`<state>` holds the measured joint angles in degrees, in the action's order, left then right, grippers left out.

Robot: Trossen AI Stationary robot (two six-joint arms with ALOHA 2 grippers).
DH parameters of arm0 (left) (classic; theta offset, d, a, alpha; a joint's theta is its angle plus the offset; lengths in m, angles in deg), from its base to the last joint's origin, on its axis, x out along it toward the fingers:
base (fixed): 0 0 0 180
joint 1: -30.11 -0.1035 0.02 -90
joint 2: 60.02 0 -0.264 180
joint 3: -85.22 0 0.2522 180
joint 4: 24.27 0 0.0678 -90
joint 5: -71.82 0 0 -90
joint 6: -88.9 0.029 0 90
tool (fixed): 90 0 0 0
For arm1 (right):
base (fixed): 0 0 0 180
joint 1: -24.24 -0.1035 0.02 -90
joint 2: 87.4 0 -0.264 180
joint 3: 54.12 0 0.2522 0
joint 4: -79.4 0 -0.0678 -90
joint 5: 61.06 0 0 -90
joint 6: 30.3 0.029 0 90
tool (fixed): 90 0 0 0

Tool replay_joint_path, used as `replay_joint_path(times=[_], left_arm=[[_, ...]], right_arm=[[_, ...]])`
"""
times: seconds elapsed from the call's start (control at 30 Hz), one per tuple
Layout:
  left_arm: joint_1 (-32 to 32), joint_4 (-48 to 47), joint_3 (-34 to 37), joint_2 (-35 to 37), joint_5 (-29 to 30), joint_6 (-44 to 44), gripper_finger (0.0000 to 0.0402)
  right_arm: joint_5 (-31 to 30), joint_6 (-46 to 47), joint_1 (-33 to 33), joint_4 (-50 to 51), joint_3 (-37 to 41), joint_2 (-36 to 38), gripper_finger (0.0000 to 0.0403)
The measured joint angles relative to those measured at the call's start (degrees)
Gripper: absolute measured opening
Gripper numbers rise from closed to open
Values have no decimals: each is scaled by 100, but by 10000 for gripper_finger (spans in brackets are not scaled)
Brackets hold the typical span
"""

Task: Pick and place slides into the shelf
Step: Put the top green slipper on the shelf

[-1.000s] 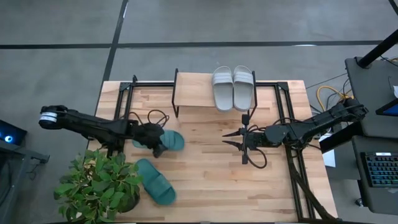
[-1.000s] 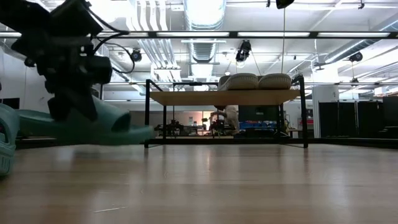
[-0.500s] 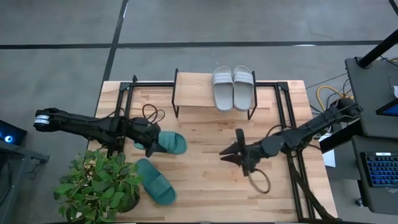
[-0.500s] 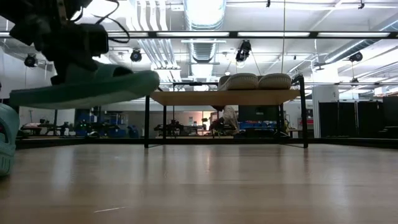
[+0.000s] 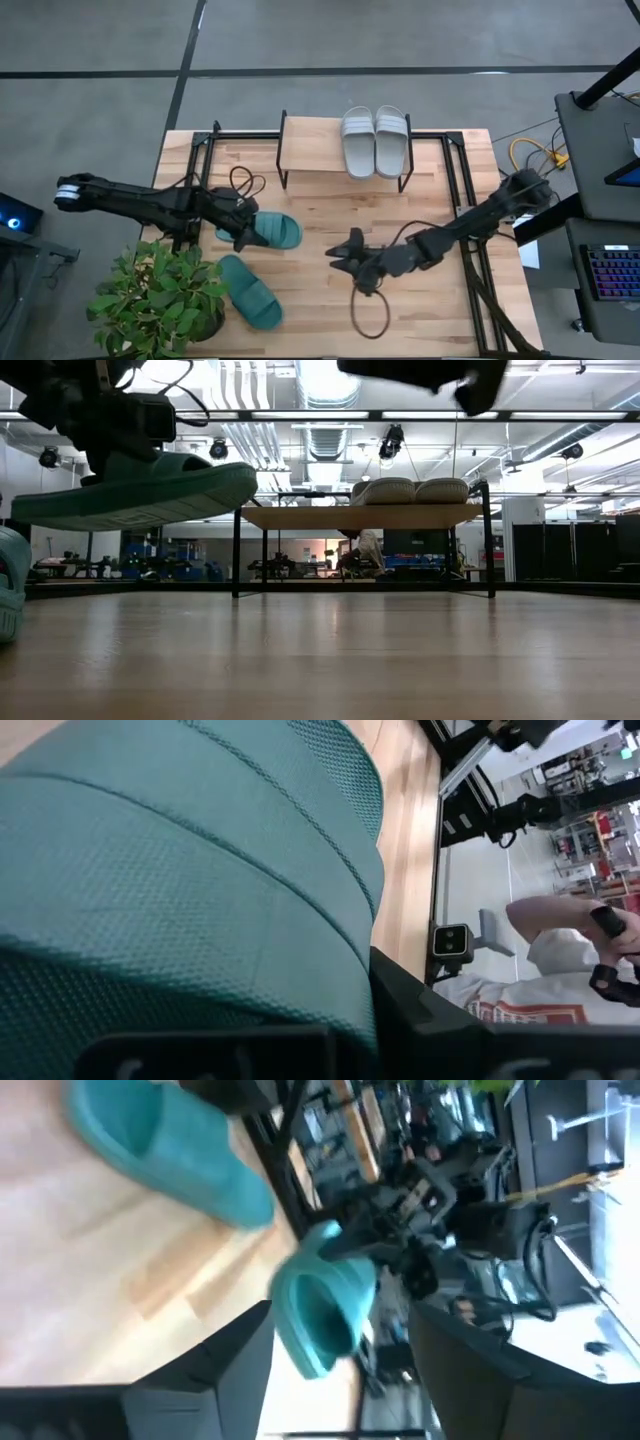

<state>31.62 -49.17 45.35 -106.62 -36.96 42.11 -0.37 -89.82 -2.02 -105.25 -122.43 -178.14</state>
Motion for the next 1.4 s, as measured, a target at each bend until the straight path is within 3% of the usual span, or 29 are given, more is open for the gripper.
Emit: replay_joint_path(times=[0.27,0.53,1.07,1.4], left_arm=[[4,509,-13,-252,-410,-88,0],[2,1100,-22,-368,-754,-4,0],[0,1897,-17,-778,-936,372,0],[0,2249,-22,-1038,-960,381,0]], right_arm=[[-237,-534,87,738,-982,-875,233],[-303,-429,385,1440,-1646,-1293,228],[-32,-192,737,1503,-1698,-1314,226],[-32,531,757,1507,-1698,-1313,225]])
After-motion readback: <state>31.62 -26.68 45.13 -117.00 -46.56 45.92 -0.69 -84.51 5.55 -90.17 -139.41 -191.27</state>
